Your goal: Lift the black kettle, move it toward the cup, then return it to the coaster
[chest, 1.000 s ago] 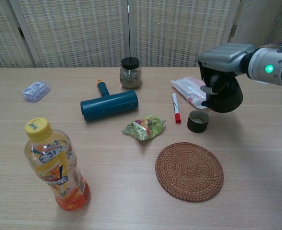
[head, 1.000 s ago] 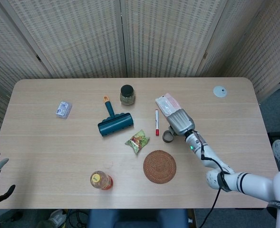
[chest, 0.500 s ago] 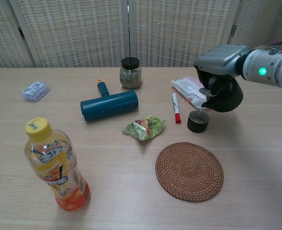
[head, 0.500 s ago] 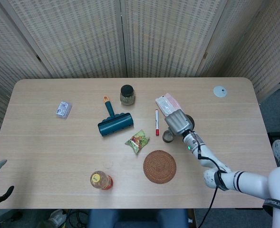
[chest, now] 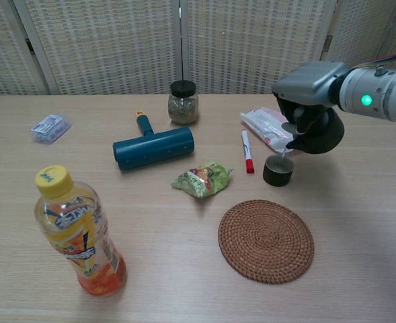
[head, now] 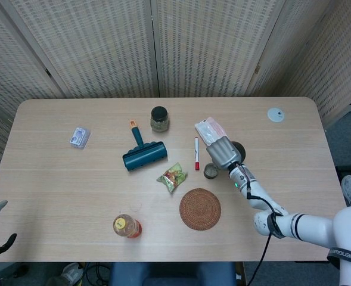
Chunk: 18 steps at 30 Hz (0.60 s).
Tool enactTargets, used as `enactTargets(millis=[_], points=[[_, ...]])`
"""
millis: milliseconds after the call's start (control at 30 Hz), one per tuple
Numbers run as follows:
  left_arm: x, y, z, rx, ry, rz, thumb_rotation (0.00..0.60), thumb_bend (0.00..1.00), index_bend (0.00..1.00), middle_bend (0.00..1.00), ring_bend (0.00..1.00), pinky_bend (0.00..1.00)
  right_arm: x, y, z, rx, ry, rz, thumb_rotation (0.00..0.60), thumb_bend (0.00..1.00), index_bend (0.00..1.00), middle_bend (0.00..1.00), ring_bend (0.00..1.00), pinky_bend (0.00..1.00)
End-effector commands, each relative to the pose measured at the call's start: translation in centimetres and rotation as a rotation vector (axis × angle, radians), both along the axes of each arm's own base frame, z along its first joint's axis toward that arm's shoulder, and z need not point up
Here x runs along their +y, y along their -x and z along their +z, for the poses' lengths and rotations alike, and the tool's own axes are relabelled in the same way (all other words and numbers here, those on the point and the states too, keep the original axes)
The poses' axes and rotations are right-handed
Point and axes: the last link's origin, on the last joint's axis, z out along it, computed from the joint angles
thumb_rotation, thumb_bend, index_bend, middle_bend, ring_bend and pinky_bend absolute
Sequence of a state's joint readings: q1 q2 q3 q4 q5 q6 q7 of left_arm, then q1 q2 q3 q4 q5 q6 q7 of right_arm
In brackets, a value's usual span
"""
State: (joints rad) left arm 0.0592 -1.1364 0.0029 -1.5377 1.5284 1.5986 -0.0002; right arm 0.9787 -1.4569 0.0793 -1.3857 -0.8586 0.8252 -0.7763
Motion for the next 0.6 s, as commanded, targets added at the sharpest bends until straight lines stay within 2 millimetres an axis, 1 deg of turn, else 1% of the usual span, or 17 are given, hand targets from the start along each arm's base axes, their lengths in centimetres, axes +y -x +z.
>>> enactTargets(millis=[33,600], points=[[0.01,-0.01,-0.01,0.0,0.0,-0.001,0.6,0.24,0.15,0.03,0.07,0.0,-0.04,-0.01,0.06,0.01,0.004,0.004,0.534,0.49,1.0,1.0,0.92,0.55],[-0.14,0.19,-0.04,-0.005,-0.005,0.004,0.6,0.24,0.15,0.03,0.07,0.0,-0.04,0.13,-0.07,0.048,0.015,0.007,0.534,0.48,1.0,1.0,0.92,0.55]])
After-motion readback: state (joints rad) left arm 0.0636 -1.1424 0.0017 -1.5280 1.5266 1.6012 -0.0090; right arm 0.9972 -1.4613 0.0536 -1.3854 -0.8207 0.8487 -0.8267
